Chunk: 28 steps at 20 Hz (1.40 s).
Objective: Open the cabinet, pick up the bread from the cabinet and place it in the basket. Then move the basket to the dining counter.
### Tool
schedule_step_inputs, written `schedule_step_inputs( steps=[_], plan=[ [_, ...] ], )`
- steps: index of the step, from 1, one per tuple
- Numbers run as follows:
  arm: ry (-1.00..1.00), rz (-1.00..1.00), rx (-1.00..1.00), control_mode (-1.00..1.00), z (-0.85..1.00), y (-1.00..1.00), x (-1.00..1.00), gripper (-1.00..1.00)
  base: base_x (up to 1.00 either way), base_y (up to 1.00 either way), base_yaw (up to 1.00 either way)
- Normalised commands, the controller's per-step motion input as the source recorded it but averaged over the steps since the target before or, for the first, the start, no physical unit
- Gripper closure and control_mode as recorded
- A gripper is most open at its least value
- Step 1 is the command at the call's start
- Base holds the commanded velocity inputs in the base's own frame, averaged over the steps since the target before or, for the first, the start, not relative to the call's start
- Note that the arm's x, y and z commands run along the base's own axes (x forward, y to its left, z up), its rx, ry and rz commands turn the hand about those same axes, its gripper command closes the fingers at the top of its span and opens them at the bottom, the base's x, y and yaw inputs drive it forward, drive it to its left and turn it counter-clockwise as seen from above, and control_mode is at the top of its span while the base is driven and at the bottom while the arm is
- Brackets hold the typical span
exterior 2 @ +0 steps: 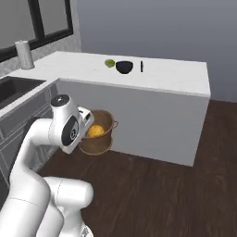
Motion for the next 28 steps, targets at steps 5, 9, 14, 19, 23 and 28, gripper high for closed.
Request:
schedule_step_inputs(
  steps=[5,9,14,19,23,28],
  plan=[
    [0.0,0.0,0.0,1.0,0.0,0.0,0.0,1.0,1.0,-0.1,-0.11],
    [0.0,0.0,0.0,1.0,0.0,0.0,0.0,1.0,1.0,-0.45,0.04],
    [0.0,0.0,0.0,1.0,0.0,0.0,0.0,1.0,1.0,-0.5,0.04],
    [0.0,0.0,0.0,1.0,0.0,0.0,0.0,1.0,1.0,-0.31,0.0],
    [0.0,0.0,0.0,1.0,0.0,0.0,0.0,1.0,0.99,-0.14,0.0],
    [0.0,0.0,0.0,1.0,0.0,0.0,0.0,1.0,0.74,-0.43,-0.04]
  ],
)
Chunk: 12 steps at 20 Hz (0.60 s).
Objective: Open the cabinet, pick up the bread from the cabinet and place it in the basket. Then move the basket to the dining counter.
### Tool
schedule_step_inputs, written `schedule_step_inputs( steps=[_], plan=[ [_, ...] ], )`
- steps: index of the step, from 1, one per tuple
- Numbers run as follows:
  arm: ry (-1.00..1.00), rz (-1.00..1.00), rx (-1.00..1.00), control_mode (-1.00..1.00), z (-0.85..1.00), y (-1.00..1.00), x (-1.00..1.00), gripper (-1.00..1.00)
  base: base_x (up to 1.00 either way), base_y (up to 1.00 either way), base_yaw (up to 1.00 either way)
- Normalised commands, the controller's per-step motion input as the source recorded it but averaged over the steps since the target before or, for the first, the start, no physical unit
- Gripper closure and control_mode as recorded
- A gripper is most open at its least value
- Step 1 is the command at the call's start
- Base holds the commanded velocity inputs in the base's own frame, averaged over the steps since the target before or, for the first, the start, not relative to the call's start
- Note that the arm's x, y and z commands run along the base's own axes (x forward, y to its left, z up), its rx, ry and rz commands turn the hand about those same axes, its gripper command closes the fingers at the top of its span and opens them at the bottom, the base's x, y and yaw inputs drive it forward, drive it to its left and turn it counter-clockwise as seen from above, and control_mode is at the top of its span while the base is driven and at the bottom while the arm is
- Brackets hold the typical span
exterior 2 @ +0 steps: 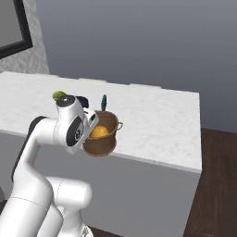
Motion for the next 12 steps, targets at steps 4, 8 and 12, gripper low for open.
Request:
schedule_step_inputs(
  steps=[4,8,12],
  plan=[
    [0.0,0.0,0.0,1.0,0.0,0.0,0.0,1.0,0.67,-0.3,-0.14],
    [0.0,0.0,0.0,1.0,0.0,0.0,0.0,1.0,0.68,-0.12,-0.13],
    [0.0,0.0,0.0,1.0,0.0,0.0,0.0,1.0,0.47,-0.07,-0.04]
  ],
)
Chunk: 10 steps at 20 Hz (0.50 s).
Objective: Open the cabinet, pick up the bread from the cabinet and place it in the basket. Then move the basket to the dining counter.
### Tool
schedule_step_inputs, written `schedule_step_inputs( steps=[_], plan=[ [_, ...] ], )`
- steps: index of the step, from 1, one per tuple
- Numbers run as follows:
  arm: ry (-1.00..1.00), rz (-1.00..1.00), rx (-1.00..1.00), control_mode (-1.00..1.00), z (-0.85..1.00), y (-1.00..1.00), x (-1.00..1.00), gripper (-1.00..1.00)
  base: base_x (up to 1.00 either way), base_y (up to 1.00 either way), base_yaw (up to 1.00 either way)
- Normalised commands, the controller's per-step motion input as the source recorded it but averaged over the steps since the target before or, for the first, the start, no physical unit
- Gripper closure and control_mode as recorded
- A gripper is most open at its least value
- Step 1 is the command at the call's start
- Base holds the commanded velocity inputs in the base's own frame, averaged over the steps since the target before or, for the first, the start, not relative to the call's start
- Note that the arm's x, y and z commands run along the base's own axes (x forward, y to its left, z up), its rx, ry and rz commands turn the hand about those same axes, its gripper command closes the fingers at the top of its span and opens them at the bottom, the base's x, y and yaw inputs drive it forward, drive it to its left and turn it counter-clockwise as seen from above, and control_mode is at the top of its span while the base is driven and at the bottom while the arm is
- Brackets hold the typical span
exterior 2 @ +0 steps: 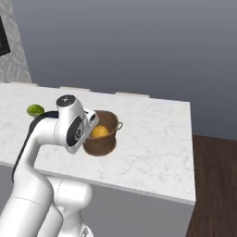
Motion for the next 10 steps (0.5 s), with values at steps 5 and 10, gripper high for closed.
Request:
schedule_step_inputs(
  steps=[5,10],
  plan=[
    [0.0,0.0,0.0,1.0,0.0,0.0,0.0,1.0,0.28,-0.03,0.0],
    [0.0,0.0,0.0,-1.0,0.0,0.0,0.02,1.0,0.0,0.0,0.0]
  ],
)
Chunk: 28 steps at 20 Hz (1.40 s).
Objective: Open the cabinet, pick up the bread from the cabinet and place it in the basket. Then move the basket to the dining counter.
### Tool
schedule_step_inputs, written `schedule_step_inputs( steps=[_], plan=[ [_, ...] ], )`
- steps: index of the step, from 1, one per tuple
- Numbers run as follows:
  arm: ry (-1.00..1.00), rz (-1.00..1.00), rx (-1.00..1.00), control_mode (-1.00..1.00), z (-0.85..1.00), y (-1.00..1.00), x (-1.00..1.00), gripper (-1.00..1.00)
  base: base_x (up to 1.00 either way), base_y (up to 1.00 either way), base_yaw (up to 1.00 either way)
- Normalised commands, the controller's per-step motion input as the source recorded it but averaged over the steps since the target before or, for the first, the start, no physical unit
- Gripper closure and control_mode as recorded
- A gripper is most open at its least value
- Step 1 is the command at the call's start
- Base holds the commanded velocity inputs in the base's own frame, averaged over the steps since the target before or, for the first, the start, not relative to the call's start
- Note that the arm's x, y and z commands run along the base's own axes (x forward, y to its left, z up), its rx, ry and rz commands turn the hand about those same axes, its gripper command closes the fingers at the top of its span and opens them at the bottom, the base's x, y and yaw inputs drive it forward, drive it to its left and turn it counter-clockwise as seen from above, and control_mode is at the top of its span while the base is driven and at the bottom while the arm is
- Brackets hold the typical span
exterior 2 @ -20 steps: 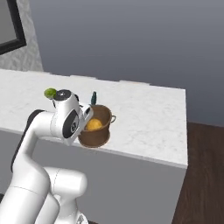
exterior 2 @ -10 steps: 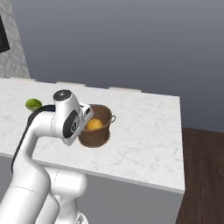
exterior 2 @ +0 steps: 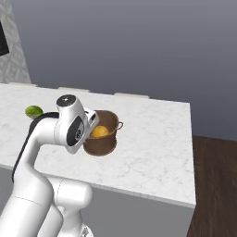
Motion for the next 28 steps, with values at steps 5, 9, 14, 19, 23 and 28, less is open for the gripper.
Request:
schedule_step_inputs(
  steps=[5,9,14,19,23,28],
  plan=[
    [0.0,-0.04,0.0,-1.0,-0.01,0.01,0.89,1.0,0.0,0.0,0.0],
    [0.0,-0.02,0.0,-1.0,-0.02,0.08,1.0,1.0,0.0,0.0,0.0],
    [0.01,-0.01,0.02,-1.0,-0.03,0.03,1.0,1.0,0.0,0.0,0.0],
    [0.11,-0.06,0.12,-1.0,-0.26,0.0,0.87,1.0,0.0,0.0,0.0],
    [0.1,-0.09,0.1,-1.0,-0.63,0.0,0.32,1.0,0.0,0.0,0.0],
    [0.0,-0.1,0.01,-1.0,-0.49,0.0,0.05,1.0,0.0,0.0,0.0]
  ],
)
